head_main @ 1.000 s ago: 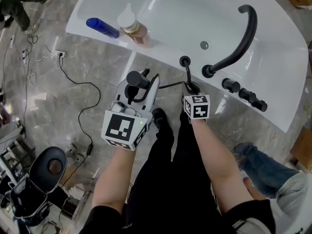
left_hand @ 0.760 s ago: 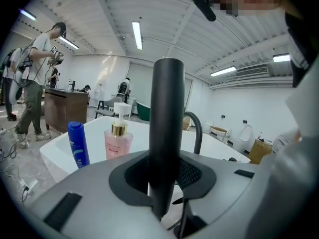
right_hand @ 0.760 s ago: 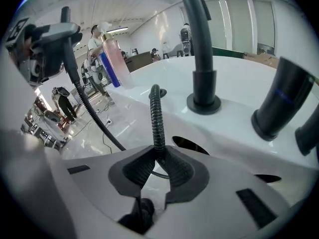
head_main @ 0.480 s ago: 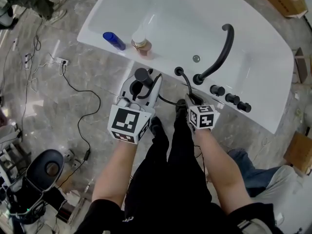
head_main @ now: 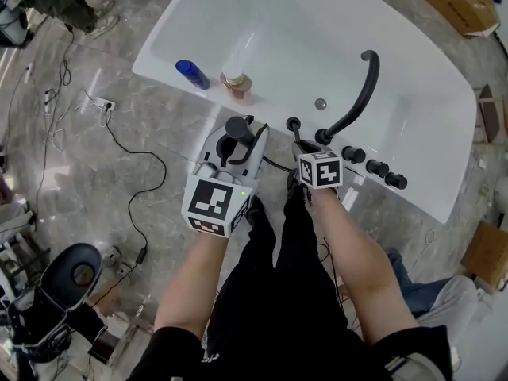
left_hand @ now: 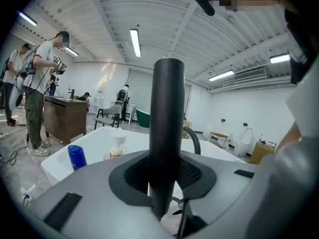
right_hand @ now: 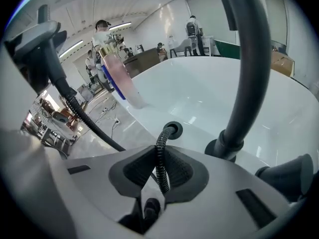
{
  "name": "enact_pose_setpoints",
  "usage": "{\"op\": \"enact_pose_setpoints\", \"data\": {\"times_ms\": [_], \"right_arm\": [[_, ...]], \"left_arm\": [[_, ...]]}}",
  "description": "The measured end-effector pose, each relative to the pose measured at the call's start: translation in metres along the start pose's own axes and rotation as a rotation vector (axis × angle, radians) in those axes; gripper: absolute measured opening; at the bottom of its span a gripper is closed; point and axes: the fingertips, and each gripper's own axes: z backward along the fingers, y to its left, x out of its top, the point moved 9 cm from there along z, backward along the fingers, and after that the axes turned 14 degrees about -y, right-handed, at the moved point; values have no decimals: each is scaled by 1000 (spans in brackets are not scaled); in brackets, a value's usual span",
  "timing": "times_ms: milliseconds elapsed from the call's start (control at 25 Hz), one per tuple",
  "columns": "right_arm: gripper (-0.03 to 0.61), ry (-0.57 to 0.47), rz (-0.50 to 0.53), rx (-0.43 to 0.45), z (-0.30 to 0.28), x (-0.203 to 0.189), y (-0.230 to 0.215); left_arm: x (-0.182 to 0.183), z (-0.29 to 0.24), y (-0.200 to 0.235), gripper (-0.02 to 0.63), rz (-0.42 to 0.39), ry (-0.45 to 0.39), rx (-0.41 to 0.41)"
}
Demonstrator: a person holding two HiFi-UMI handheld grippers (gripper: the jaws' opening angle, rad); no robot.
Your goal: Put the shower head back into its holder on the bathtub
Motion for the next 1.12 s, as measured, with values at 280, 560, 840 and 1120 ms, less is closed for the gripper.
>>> {"op": "enact_pose_setpoints", "data": {"times_ms": [280, 560, 840, 1120], "right_arm": [[137, -5, -28, 8, -14, -2, -1], [221, -5, -20, 23, 0, -62, -14], [135, 10, 14, -8, -23, -98, -33], [71, -51, 59, -1, 8, -66, -20]], "left_arm": [[-15, 2, 1, 118, 9, 22, 8], [-31, 0, 6, 118, 4, 31, 5], [-60, 2, 11, 118, 13, 68, 4], [-54, 6, 6, 118, -4, 82, 1]]}}
